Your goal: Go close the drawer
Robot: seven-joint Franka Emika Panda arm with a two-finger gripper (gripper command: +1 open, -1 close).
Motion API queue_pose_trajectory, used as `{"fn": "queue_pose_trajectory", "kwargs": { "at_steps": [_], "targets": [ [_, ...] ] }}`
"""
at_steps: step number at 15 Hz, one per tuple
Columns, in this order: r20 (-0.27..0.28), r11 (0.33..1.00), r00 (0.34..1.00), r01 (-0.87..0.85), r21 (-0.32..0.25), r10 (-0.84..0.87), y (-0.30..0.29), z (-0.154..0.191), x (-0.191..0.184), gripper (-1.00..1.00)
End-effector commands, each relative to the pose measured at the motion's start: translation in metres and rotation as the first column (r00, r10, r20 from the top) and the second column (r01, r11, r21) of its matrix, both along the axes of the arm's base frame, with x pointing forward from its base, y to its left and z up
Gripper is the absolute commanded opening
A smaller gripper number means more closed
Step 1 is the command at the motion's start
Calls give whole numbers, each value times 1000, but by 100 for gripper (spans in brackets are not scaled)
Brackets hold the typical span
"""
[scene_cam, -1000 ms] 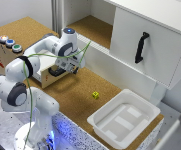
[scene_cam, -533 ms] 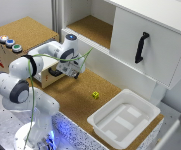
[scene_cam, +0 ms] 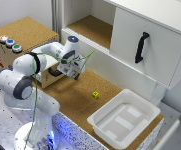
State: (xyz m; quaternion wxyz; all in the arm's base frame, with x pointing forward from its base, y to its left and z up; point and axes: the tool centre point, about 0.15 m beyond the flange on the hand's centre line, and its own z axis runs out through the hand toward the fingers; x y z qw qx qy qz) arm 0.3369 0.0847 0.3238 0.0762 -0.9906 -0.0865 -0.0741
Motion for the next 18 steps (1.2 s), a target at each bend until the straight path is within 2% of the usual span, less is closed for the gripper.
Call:
{"fn": "queue_pose_trajectory", "kwargs": {
  "at_steps": [1,9,13,18],
  "targets": [
    [-29,999,999,-39,-11,38,48,-10,26,-100],
    [-20,996,996,-87,20,87,124,-7,32,-100],
    [-29,989,989,-143,32,144,167,-10,43,-100],
    [-16,981,981,-191,43,192,211,-11,56,-100]
  ]
}}
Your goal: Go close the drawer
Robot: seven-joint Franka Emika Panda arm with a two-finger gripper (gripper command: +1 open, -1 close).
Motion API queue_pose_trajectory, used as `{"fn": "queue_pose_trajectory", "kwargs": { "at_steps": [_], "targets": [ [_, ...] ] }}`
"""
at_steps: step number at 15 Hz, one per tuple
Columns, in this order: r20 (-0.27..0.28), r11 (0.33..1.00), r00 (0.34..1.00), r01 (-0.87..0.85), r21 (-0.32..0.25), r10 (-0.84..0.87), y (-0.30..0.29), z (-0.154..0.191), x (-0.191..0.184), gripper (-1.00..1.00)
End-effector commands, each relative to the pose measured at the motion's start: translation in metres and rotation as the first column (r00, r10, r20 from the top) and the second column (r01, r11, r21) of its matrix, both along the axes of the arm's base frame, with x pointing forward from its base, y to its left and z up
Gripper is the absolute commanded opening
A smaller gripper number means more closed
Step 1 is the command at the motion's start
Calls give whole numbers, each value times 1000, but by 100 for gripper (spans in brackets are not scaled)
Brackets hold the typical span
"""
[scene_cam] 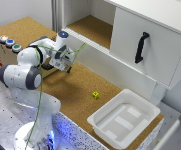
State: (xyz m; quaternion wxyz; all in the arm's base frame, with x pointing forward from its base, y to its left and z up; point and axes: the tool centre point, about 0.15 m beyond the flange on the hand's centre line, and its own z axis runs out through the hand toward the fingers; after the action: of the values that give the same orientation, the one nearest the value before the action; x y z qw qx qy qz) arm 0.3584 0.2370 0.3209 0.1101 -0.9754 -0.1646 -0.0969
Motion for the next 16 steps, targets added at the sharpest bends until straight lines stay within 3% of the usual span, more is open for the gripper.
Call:
{"fn": "queue_pose_trajectory", "kwargs": {
  "at_steps": [1,6,11,12,16],
  "targets": [
    [-69,998,996,-50,-23,48,69,-8,36,-100],
    [-52,998,997,-65,-15,65,90,-6,33,-100],
    [-6,995,999,33,-98,-34,48,19,19,-100],
    [13,992,998,55,-110,-54,42,28,16,100],
    [70,989,995,73,-129,-64,31,61,11,100]
  ]
}}
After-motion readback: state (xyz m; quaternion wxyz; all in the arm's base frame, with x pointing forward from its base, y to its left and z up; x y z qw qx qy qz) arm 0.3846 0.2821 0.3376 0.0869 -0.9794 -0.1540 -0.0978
